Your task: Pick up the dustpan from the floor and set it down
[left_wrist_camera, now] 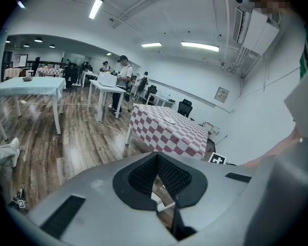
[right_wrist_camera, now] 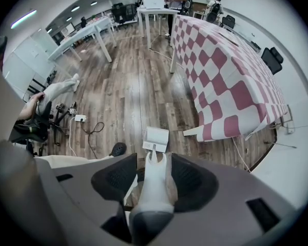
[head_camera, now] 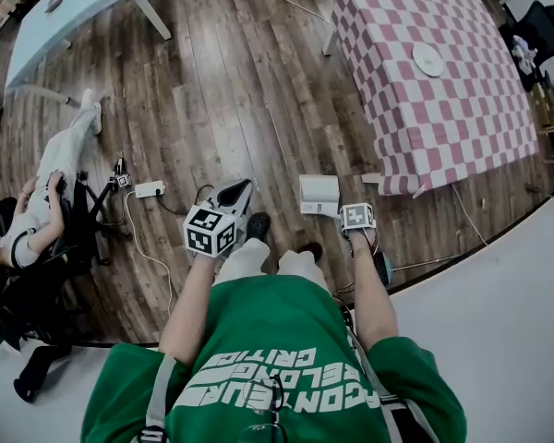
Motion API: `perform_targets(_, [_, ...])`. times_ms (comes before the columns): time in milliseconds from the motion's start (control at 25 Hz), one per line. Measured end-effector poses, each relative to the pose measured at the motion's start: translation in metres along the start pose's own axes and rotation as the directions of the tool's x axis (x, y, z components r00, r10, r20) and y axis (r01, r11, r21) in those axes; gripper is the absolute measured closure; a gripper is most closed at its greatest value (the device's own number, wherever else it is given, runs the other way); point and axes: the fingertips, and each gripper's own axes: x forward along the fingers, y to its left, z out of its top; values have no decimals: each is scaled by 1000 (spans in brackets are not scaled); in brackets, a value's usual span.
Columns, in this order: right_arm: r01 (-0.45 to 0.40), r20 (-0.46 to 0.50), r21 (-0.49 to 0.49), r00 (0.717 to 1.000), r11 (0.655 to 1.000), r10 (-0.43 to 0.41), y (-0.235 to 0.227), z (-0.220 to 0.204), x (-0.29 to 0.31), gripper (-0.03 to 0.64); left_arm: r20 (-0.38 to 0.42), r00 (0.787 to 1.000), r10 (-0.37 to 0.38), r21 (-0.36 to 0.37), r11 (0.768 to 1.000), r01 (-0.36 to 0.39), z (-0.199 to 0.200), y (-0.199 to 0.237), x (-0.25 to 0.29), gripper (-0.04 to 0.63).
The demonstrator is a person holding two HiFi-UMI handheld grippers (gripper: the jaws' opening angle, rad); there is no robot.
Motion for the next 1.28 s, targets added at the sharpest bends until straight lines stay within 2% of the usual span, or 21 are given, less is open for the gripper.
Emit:
perform_targets(160, [32, 35, 15, 999, 999, -33, -4, 6, -22, 409, -5, 1000, -27, 15, 1000, 27, 6, -1, 6, 592])
perform_targets(280, [44, 115, 41, 992, 998, -49, -7, 20, -48, 407, -8, 998, -56, 28, 998, 57, 11, -5, 12, 592])
perform_targets(440, [31, 220, 99, 974, 995, -52, -7, 28, -84, 407, -8, 995, -104, 49, 993, 104, 16, -12, 20, 592])
perform_targets(600, [41, 315, 172, 944, 984, -95, -11, 25, -122, 407, -13, 987, -162, 73, 984, 163, 21, -22, 28, 592])
perform_targets(720, [74, 396, 233, 903, 970, -164, -14, 20, -158, 407, -18, 977, -211, 93, 973, 212, 25, -31, 34, 592])
perform_targets(920, [96, 514, 337, 814, 937, -269, -13, -1, -208, 411, -33, 952, -303, 140, 942, 305, 28, -55, 42, 592])
perform_targets(1120, [100, 585, 426, 728, 899, -358, -5, -27, -246, 560, -40, 928, -371, 182, 910, 372, 28, -74, 41, 592])
perform_targets(1280, [58, 613, 501, 681, 863, -402, 8, -54, -261, 606, -61, 906, -420, 213, 881, 423, 25, -86, 41, 592])
